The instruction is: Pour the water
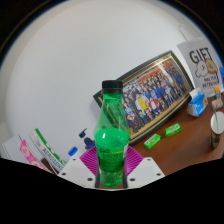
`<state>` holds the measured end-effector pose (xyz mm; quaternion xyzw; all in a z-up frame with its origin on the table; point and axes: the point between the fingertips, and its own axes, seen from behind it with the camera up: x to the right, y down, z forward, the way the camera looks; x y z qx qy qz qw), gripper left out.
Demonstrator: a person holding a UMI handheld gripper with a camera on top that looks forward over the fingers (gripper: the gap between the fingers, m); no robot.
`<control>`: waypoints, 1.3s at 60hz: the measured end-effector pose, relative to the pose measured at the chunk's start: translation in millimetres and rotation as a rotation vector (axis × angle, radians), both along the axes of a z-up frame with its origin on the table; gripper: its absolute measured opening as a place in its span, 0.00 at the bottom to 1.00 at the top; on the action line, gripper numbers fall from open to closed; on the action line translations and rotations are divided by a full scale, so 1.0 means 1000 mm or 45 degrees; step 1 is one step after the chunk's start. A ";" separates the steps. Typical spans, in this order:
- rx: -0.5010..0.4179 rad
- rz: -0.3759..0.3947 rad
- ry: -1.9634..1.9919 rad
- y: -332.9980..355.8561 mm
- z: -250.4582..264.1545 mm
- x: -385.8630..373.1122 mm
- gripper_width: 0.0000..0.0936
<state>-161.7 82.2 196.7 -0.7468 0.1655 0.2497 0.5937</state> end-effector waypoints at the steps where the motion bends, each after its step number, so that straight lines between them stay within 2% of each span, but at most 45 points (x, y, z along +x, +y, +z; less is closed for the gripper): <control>1: 0.005 0.000 0.070 -0.001 0.007 0.004 0.32; 8: 0.038 -0.002 0.560 -0.009 0.047 0.034 0.33; 16: 0.073 -0.048 1.034 -0.017 0.065 0.086 0.33; 32: 0.085 -0.119 1.827 -0.037 0.035 0.174 0.32; 42: 0.022 -0.157 2.042 -0.044 0.004 0.198 0.33; 52: -0.076 -0.092 1.933 -0.045 0.007 0.194 0.32; 61: -0.164 0.010 1.451 -0.051 0.022 0.183 0.32; 67: -0.123 0.063 1.023 -0.057 0.043 0.198 0.33; 78: 0.015 0.047 0.250 -0.064 0.087 0.268 0.33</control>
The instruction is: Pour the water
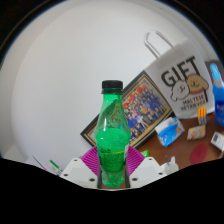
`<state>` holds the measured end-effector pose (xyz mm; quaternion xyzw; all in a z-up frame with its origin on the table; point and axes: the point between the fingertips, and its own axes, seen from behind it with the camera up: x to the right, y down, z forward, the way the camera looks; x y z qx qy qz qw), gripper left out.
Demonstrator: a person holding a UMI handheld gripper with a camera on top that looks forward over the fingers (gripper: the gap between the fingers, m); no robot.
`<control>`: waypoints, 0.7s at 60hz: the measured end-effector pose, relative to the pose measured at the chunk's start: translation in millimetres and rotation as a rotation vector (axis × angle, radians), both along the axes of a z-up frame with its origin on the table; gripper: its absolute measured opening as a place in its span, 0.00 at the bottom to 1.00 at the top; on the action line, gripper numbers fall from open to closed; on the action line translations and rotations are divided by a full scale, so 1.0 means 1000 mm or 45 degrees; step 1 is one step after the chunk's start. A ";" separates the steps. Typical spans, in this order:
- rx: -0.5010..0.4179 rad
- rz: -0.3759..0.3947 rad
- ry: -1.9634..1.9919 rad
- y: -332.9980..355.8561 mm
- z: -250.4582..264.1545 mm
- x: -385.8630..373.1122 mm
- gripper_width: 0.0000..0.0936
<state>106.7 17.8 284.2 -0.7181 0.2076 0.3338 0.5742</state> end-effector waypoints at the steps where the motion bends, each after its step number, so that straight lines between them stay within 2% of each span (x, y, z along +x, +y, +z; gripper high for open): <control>1: 0.004 -0.014 -0.077 0.001 0.001 0.007 0.33; 9: 0.057 -0.080 -0.545 -0.006 -0.005 0.071 0.33; 18: -0.025 -0.161 -0.939 -0.001 -0.062 0.143 0.33; 29: -0.117 -0.177 -0.989 0.009 -0.140 0.188 0.33; 41: -0.190 -0.180 -0.989 0.008 -0.196 0.204 0.33; 42: -0.165 -0.188 -0.987 0.009 -0.192 0.205 0.33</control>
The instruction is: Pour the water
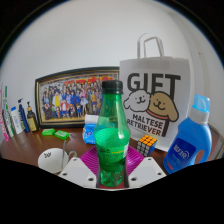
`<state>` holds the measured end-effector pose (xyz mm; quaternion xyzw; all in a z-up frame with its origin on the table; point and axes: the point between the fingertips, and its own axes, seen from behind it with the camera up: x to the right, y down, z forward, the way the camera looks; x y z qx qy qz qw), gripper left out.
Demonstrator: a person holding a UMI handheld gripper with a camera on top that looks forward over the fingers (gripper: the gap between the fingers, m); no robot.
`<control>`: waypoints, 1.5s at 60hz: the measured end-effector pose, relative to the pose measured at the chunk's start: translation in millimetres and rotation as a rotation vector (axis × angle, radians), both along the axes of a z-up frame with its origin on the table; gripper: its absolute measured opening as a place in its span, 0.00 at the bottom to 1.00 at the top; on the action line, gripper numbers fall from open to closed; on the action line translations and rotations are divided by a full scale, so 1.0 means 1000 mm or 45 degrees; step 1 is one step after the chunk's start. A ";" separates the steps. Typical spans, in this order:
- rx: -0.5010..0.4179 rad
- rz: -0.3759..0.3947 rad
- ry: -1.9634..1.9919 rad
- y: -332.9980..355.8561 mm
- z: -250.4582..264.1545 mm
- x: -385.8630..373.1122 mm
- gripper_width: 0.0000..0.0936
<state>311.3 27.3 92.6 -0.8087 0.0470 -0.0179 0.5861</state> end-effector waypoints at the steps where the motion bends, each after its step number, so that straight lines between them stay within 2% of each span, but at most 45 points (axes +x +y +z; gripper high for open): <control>1: 0.018 0.002 -0.001 0.000 0.001 -0.001 0.33; 7: 0.031 -0.001 -0.016 -0.004 0.000 -0.003 0.35; 16: 0.016 -0.010 -0.043 -0.008 -0.001 -0.005 0.57; 18: -0.012 -0.013 -0.035 -0.010 -0.004 -0.006 0.68; 21: -0.043 -0.014 -0.006 -0.013 -0.005 -0.010 0.93; 24: -0.061 -0.020 0.009 -0.017 -0.001 -0.013 0.88; 28: -0.082 -0.041 -0.016 -0.027 0.008 -0.015 0.93; 40: -0.197 -0.106 -0.086 -0.087 0.043 -0.049 0.91; 47: -0.267 -0.139 -0.068 -0.143 0.070 -0.095 0.91; 70: -0.296 -0.011 -0.063 -0.299 0.151 -0.270 0.91; 90: -0.293 0.011 -0.090 -0.350 0.168 -0.312 0.91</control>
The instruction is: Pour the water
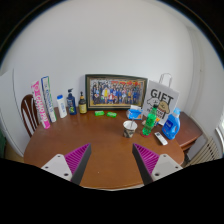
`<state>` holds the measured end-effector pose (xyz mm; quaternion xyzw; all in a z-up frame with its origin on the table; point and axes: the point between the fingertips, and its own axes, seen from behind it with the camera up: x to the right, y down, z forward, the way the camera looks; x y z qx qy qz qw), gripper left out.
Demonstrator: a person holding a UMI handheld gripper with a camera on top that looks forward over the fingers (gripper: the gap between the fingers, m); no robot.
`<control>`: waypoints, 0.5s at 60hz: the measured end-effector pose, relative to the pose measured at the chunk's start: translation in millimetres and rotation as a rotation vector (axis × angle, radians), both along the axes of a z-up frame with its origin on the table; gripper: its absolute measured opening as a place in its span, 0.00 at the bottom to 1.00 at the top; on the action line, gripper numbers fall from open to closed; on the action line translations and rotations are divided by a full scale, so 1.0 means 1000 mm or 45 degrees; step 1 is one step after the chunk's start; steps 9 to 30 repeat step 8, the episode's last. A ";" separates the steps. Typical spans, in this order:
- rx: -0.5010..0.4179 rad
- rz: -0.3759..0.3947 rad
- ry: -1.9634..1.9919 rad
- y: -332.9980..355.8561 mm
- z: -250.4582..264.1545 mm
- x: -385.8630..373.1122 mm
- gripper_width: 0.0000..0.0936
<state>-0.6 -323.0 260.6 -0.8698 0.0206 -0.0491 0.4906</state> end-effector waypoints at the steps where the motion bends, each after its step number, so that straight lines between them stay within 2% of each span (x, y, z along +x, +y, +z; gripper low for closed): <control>1: -0.001 -0.002 -0.002 -0.001 0.000 0.000 0.91; 30: 0.004 0.012 -0.003 -0.005 0.003 -0.007 0.91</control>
